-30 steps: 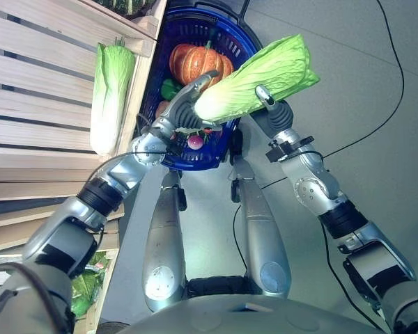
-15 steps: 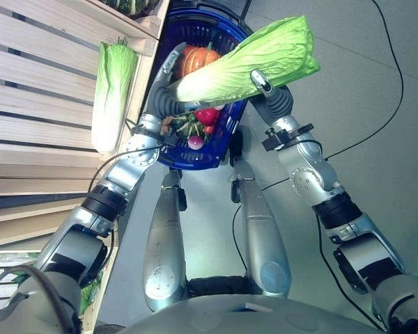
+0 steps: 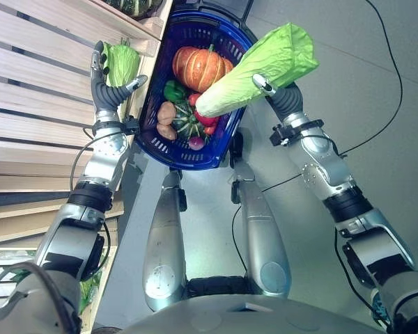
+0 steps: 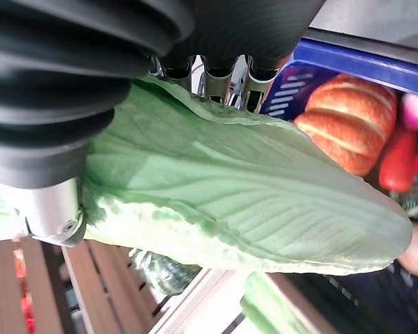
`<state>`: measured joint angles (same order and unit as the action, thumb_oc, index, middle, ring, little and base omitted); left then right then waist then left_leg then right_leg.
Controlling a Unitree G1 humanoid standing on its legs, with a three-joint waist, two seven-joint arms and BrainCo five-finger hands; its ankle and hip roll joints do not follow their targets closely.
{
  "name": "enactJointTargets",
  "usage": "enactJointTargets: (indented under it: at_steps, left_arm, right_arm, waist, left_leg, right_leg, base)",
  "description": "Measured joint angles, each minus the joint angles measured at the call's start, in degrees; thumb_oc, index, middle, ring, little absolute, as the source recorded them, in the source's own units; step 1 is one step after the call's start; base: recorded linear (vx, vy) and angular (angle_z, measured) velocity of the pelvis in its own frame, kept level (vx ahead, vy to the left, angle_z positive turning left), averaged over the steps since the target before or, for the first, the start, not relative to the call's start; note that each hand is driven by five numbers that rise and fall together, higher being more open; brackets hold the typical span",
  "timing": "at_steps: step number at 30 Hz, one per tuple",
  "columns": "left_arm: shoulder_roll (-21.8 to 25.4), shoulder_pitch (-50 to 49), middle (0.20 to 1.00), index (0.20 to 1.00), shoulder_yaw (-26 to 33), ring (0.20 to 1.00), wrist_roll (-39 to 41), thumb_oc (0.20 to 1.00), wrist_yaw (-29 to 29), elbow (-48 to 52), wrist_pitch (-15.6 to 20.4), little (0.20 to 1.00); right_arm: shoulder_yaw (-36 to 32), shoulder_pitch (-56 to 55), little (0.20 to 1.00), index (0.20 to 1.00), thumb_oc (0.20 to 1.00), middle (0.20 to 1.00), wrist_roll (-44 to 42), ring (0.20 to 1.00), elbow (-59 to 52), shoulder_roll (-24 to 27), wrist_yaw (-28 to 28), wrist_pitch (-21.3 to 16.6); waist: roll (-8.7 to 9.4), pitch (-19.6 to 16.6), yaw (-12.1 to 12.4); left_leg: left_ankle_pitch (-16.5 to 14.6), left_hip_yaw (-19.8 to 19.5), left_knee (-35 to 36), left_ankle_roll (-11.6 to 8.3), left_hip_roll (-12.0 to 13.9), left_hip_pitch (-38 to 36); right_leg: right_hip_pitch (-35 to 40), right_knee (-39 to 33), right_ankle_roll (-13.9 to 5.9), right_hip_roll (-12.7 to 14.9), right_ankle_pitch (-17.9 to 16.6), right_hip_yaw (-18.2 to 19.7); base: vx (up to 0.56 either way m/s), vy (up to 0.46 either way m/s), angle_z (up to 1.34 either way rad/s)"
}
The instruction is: Pick up fruits and vegetables into the basket
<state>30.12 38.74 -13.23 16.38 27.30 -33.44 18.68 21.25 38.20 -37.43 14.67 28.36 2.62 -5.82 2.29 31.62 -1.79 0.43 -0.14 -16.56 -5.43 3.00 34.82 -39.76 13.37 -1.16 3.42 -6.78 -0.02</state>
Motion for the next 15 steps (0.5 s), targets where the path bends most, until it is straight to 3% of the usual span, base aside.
enactJointTargets:
  at_steps: [6,15]
  left_arm:
    - [0.05,3.06,1.000,1.000,-0.44,1.000,0.04,1.000,-0.03,-4.22,-1.11,1.000]
    - [1.22,6.64,1.000,1.000,-2.20,1.000,2.18,1.000,-0.80,-8.41,-2.34,1.000]
  right_arm:
    - [1.02,5.44,0.200,0.200,0.200,0.200,0.43,0.200,5.78,0.03,0.81,3.40]
    - [6.27,14.28,0.200,0.200,0.200,0.200,0.46,0.200,17.78,-0.05,0.81,11.63]
  waist:
    - [-0.01,0.01,1.33]
    - [-0.05,0.03,2.65]
  left_leg:
    - [0.13,-0.25,-0.13,-0.01,-0.09,-0.05]
    - [0.92,-1.28,-0.17,-0.08,-0.51,-0.08]
  right_leg:
    - [0.00,0.57,0.04,0.28,0.02,-0.89]
    - [0.37,1.05,0.04,0.96,0.02,-2.41]
  base:
    - [0.00,-0.003,0.01]
    - [0.01,-0.007,0.06]
